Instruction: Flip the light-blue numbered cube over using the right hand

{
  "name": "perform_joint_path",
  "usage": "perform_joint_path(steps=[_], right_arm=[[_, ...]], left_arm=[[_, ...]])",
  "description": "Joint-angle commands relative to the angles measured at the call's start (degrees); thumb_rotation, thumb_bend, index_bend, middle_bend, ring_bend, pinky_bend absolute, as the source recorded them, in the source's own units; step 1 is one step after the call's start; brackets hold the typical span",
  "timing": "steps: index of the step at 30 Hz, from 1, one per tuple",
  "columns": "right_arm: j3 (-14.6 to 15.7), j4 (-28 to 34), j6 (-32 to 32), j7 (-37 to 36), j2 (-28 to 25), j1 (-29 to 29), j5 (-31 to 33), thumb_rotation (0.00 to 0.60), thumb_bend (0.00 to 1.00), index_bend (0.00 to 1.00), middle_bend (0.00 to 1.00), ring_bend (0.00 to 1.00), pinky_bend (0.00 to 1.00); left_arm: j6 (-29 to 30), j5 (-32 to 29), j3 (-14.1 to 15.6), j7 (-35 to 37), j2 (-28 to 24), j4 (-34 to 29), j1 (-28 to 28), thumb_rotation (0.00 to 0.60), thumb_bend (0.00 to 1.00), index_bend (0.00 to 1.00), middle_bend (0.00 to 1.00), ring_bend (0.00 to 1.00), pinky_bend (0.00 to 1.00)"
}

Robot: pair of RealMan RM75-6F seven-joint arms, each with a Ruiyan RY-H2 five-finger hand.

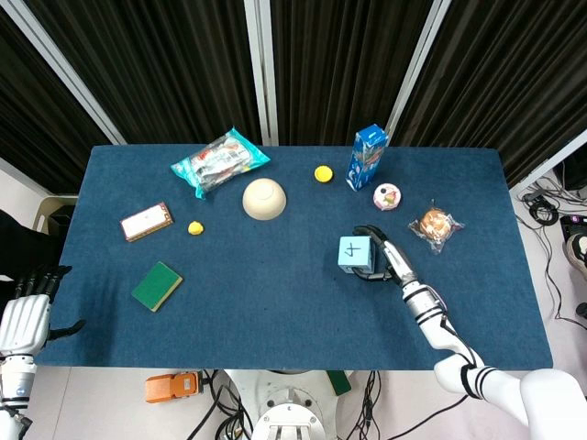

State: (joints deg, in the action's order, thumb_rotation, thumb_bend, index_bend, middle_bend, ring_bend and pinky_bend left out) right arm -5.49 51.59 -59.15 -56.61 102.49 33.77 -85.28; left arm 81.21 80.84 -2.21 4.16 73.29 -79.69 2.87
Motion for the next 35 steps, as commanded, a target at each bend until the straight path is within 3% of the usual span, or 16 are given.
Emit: perform_joint_path(steps=[1,5,9,13,20,22,27,35], right_arm=[[0.6,1.6,-0.1,1.4,-1.4,-0.4,-0.2,0.595,0.37,0.01,0.1,0.0,0.0],[1.2,5.5,-1.4,3.6,-4.5,-1.3,-0.8,0.596,0.36,0.0,0.03,0.0,0.0],[1.5,11.8,-4.8,9.9,-10.2,-3.0,-1.5,0.59,0.36,0.0,0.02,0.0,0.0],[1.0,20.6,-7.3,23.1,-17.7,-5.5,0.5,0.59,0.36,0.0,0.02,0.0,0.0],[1.0,35.7,-15.2,55.3,-30.0,-12.3,6.6,0.6,0.36,0.0,0.02,0.0,0.04],[1.3,39.0,-17.9,59.8,-32.2,-14.5,7.6,0.6,0.36,0.0,0.02,0.0,0.07],[3.1,42.9,-23.2,62.0,-35.8,-19.5,6.9,0.6,0.36,0.0,0.02,0.0,0.06],[5.6,43.4,-29.3,57.5,-37.0,-25.8,3.4,0.6,0.36,0.0,0.02,0.0,0.04]], left_arm=[[0.1,0.0,0.0,0.2,0.0,0.2,-0.1,0.6,0.04,0.15,0.14,0.03,0.0],[0.2,0.0,0.0,0.5,0.0,0.4,-0.2,0.6,0.04,0.15,0.14,0.03,0.0],[0.3,0.1,0.0,0.8,0.0,0.6,-0.2,0.6,0.04,0.15,0.14,0.03,0.0],[0.4,0.2,-0.2,0.7,-0.1,0.5,-0.1,0.6,0.04,0.15,0.14,0.03,0.0],[0.6,0.8,-0.5,0.3,0.2,0.1,0.5,0.6,0.04,0.15,0.14,0.03,0.0],[0.8,1.0,-0.7,0.1,0.5,0.2,0.7,0.6,0.04,0.15,0.14,0.03,0.0],[1.4,1.6,-0.8,-0.4,1.2,0.3,1.0,0.6,0.04,0.15,0.14,0.03,0.0],[2.9,2.4,-1.2,-0.6,1.8,0.2,1.0,0.6,0.04,0.15,0.14,0.03,0.0]])
